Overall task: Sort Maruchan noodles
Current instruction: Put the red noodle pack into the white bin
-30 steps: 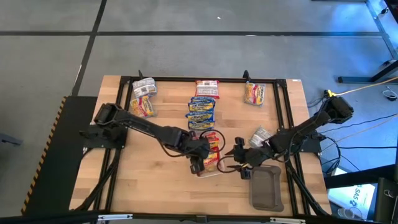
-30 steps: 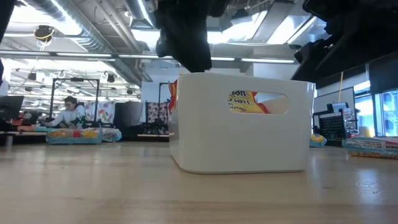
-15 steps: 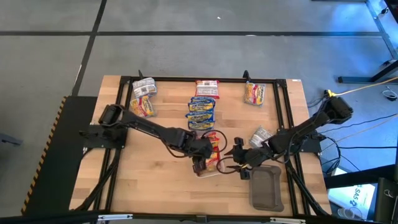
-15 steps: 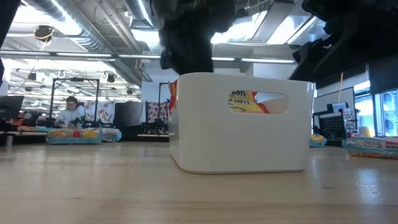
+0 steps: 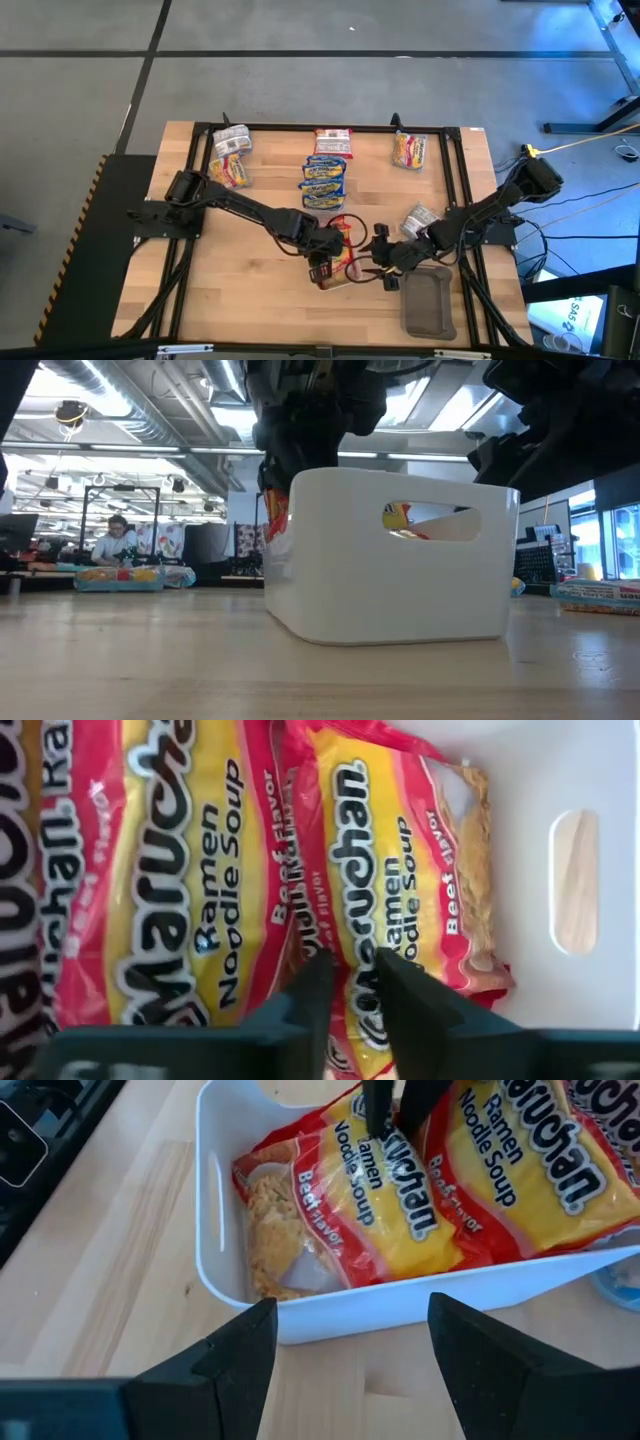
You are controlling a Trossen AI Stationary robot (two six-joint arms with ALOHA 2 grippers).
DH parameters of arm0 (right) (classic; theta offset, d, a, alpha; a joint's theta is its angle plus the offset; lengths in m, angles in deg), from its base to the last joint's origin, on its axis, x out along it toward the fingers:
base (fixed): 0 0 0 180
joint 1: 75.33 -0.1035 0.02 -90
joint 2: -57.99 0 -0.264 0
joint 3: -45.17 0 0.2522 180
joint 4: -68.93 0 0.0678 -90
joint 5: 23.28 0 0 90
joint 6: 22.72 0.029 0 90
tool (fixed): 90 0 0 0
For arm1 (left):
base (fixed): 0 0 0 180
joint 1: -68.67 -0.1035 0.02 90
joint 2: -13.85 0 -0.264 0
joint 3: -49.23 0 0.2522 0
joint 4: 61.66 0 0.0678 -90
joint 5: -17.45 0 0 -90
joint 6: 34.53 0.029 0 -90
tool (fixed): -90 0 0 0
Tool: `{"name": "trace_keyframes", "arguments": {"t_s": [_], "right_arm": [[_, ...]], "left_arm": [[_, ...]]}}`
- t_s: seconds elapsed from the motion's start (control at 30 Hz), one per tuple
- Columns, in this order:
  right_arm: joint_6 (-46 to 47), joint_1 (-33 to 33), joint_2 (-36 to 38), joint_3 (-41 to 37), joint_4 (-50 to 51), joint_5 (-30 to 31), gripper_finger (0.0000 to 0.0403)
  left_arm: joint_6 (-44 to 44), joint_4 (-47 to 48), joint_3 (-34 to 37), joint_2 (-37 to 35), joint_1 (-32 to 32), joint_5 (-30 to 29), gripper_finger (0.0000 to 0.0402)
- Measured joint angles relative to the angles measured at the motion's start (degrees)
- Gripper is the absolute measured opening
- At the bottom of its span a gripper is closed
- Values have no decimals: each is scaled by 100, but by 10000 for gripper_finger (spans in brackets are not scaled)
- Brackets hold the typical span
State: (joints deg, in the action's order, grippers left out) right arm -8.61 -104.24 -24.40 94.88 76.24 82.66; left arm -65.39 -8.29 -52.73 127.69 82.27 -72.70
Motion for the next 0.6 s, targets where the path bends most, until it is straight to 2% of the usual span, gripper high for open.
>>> {"name": "trace_keyframes", "arguments": {"t_s": [0.07,0.13,0.37,0.6], "right_arm": [[-3,0,0,0,3,1,239],[-58,2,0,-1,-10,4,239],[-96,2,25,-1,-52,7,239],[-112,4,368,328,475,2,239]], "left_arm": [[39,-16,0,0,-4,116,28],[94,-32,0,0,0,138,9],[148,-105,-43,-42,83,41,1],[370,-101,-549,-42,422,-241,0]]}}
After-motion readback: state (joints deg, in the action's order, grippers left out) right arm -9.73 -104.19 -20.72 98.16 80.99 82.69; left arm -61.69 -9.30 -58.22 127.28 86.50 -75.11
